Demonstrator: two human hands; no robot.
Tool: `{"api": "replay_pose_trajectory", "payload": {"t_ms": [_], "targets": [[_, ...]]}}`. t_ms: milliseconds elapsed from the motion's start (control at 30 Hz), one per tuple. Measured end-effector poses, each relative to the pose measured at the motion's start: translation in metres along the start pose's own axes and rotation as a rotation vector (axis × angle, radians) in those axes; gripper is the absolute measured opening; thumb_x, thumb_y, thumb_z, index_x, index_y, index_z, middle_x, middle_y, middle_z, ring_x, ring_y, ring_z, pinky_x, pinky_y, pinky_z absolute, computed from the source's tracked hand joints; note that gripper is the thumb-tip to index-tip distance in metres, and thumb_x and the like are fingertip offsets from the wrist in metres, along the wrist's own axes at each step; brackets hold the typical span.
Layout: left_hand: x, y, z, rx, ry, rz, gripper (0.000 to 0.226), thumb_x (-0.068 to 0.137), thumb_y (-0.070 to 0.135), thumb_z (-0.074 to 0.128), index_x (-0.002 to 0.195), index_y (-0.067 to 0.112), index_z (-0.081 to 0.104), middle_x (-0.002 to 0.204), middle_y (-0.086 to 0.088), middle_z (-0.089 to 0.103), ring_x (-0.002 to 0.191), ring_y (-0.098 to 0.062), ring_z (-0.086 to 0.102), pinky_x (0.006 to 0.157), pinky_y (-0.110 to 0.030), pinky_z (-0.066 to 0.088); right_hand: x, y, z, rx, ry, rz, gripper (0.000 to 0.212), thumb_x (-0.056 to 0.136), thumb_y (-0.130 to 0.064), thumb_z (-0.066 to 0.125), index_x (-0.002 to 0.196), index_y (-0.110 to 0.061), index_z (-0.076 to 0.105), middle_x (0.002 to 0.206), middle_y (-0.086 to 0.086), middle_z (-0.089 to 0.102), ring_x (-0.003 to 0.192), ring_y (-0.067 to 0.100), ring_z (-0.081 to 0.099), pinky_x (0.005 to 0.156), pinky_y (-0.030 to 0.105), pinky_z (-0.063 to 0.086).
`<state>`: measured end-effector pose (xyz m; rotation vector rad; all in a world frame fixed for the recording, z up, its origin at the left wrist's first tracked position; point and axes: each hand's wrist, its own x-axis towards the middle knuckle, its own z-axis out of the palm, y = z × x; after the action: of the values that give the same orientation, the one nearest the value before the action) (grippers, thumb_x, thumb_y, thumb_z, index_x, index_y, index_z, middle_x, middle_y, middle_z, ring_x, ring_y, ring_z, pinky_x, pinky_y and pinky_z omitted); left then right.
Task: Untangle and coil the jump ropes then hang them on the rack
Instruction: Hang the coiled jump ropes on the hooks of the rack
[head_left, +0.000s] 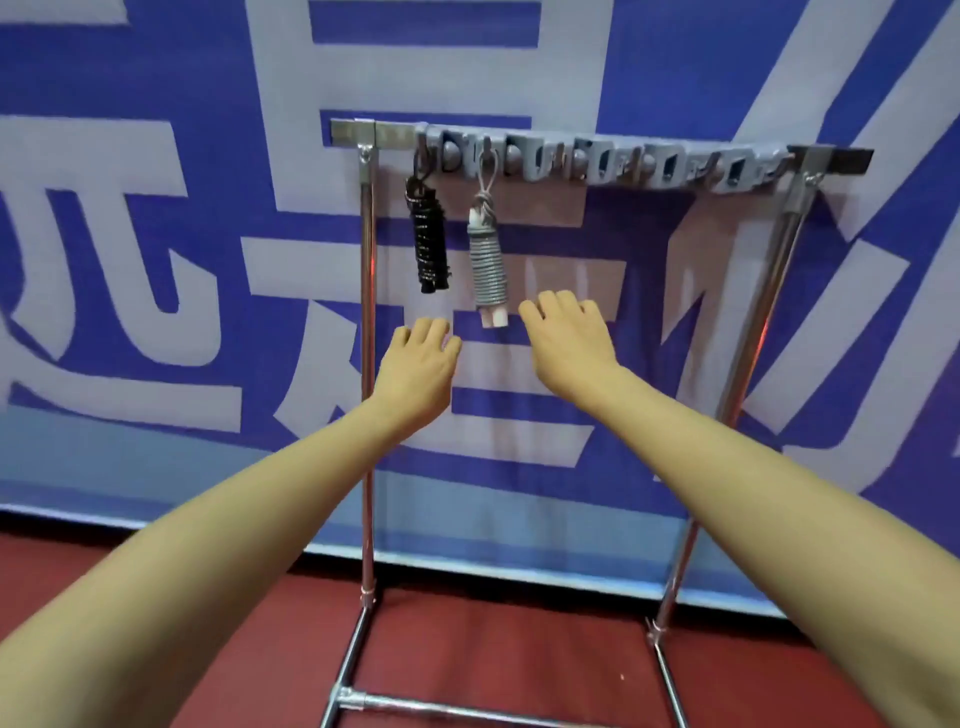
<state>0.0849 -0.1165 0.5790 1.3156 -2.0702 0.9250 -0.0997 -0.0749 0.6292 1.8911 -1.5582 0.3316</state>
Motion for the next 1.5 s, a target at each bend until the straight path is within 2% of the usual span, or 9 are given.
{"api": "replay_pose_trajectory", "payload": {"t_ms": [100, 200, 500, 700, 933, 1133, 1300, 1400, 1500], "targets": [[-0.075, 0.020, 0.009, 0.033, -0.385, 0.077, 0.034, 0.078, 0.008, 0.057, 0.112, 0.006, 0.060, 0.123, -0.013, 0.051, 0.115, -0.032, 0.046, 0.091, -0.040, 0.036, -0.065, -0.020, 0.025, 0.003, -0.182, -0.067, 0.041, 0.083, -0.001, 0.053, 0.122, -0.008, 0.046, 0.120, 0.012, 0.049, 0.110, 0.031, 0.045, 0.084, 0.039, 0.033], [-0.143, 0.040, 0.026, -0.011, -0.630, -0.001, 0.040, 0.086, 0.014, 0.051, 0.125, 0.011, 0.054, 0.135, -0.012, 0.041, 0.127, -0.030, 0.037, 0.102, -0.041, 0.031, -0.129, -0.045, 0.061, 0.070, -0.367, -0.074, 0.040, 0.087, -0.006, 0.051, 0.127, -0.009, 0.044, 0.123, 0.012, 0.048, 0.114, 0.031, 0.046, 0.088, 0.040, 0.035], [-0.334, 0.089, 0.115, -0.169, -1.131, -0.122, 0.049, 0.087, 0.016, 0.051, 0.136, 0.014, 0.045, 0.137, -0.012, 0.037, 0.129, -0.030, 0.035, 0.105, -0.045, 0.033, -0.290, -0.147, 0.217, 0.275, -0.815, -0.134, 0.066, 0.091, -0.014, 0.050, 0.150, -0.018, 0.021, 0.136, 0.013, 0.046, 0.124, 0.032, 0.045, 0.098, 0.043, 0.038], [-0.450, 0.088, 0.192, -0.282, -1.446, -0.388, 0.040, 0.096, 0.022, 0.046, 0.134, 0.010, 0.046, 0.136, -0.017, 0.039, 0.130, -0.036, 0.037, 0.106, -0.047, 0.036, -0.369, -0.227, 0.310, 0.462, -1.139, -0.225, 0.065, 0.093, -0.015, 0.050, 0.151, -0.018, 0.021, 0.142, 0.012, 0.042, 0.131, 0.031, 0.041, 0.104, 0.044, 0.036], [-0.520, 0.080, 0.261, -0.462, -1.313, -0.861, 0.046, 0.091, 0.006, 0.050, 0.136, 0.000, 0.042, 0.139, -0.025, 0.044, 0.130, -0.040, 0.039, 0.105, -0.046, 0.034, -0.385, -0.317, 0.383, 0.821, -1.235, -0.024, 0.042, 0.095, -0.019, 0.049, 0.136, -0.008, 0.043, 0.133, 0.016, 0.051, 0.122, 0.036, 0.050, 0.100, 0.043, 0.043], [-0.549, 0.088, 0.293, -0.554, -1.275, -0.935, 0.035, 0.095, 0.009, 0.046, 0.130, 0.005, 0.049, 0.122, -0.025, 0.060, 0.116, -0.041, 0.053, 0.095, -0.042, 0.041, -0.377, -0.373, 0.414, 1.038, -1.250, 0.158, 0.033, 0.092, -0.016, 0.054, 0.124, -0.011, 0.052, 0.122, 0.013, 0.062, 0.112, 0.033, 0.056, 0.094, 0.041, 0.045], [-0.568, 0.092, 0.282, -0.555, -0.972, -0.892, 0.024, 0.089, 0.001, 0.051, 0.112, 0.001, 0.060, 0.112, -0.020, 0.058, 0.110, -0.037, 0.050, 0.095, -0.044, 0.038, -0.382, -0.386, 0.420, 1.175, -1.243, 0.318, 0.020, 0.089, -0.014, 0.060, 0.109, -0.011, 0.061, 0.106, 0.010, 0.068, 0.097, 0.030, 0.061, 0.087, 0.038, 0.048], [-0.580, 0.101, 0.263, -0.561, -0.969, -0.722, 0.029, 0.082, 0.003, 0.046, 0.093, 0.006, 0.072, 0.097, -0.016, 0.064, 0.094, -0.038, 0.054, 0.087, -0.043, 0.042, -0.384, -0.382, 0.417, 1.242, -1.216, 0.382, 0.006, 0.089, -0.012, 0.061, 0.096, -0.012, 0.062, 0.093, 0.009, 0.066, 0.088, 0.025, 0.059, 0.079, 0.033, 0.043], [-0.588, 0.110, 0.253, -0.471, -1.054, -0.533, 0.044, 0.072, 0.025, 0.037, 0.089, 0.015, 0.077, 0.093, -0.008, 0.071, 0.095, -0.036, 0.056, 0.092, -0.043, 0.041, -0.392, -0.369, 0.414, 1.181, -1.207, 0.422, 0.006, 0.090, -0.014, 0.060, 0.087, -0.018, 0.058, 0.085, 0.008, 0.063, 0.082, 0.024, 0.055, 0.072, 0.031, 0.039]]}}
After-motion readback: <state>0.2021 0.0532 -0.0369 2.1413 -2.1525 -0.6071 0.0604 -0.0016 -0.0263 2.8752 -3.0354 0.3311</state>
